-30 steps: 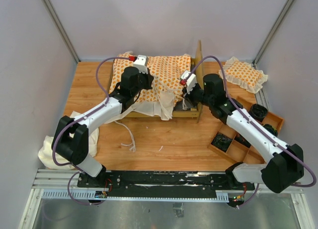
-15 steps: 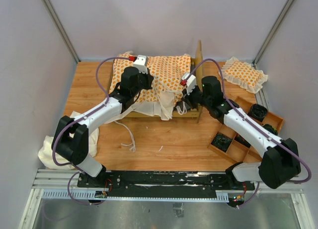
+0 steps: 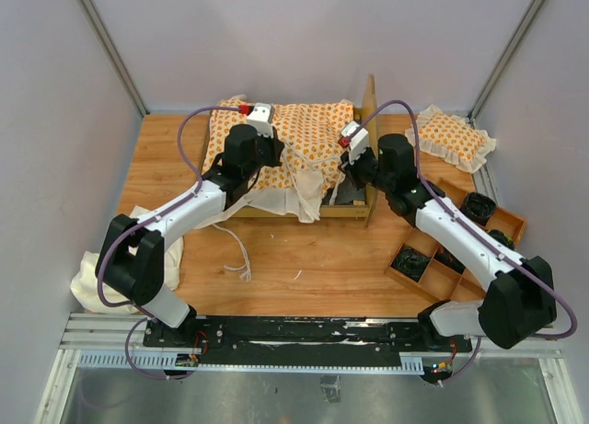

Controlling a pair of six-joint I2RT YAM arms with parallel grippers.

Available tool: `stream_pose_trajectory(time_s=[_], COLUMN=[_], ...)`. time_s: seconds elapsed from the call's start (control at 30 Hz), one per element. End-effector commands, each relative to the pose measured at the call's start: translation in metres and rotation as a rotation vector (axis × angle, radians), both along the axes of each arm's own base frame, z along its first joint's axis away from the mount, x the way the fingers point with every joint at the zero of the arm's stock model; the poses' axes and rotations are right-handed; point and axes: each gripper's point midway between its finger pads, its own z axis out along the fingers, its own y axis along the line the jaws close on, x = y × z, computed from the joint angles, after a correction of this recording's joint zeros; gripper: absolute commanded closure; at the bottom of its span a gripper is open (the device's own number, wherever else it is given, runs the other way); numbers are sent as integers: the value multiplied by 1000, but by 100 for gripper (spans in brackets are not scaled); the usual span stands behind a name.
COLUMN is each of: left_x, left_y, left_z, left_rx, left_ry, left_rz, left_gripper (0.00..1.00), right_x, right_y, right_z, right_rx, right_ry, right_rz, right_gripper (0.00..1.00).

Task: Set up the pet bed
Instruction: Cross the ropes over the mattress.

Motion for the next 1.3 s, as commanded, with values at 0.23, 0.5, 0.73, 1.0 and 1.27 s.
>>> stream_pose_trajectory(time_s=[0.23, 0.5, 0.73, 1.0, 1.27], left_x=[3, 2, 3, 2, 5], left_y=[10, 9, 11, 13, 13], left_z=[8, 5, 7, 4, -2], left_rx=[-12, -17, -12, -14, -9], left_ry=[-33, -28, -32, -27, -19], left_rz=[27, 26, 31, 30, 35], left_gripper=[100, 100, 100, 100, 100], right_x=[-17, -14, -35, -58, -15], right_y=[0, 17, 29, 0, 0], right_z=[5, -6, 3, 15, 7], right_rx=[67, 107, 193, 193, 108], right_ry=[32, 89, 143, 164, 135], right_rz=[29, 82, 154, 36, -28], right_gripper=[100, 100, 100, 100, 100])
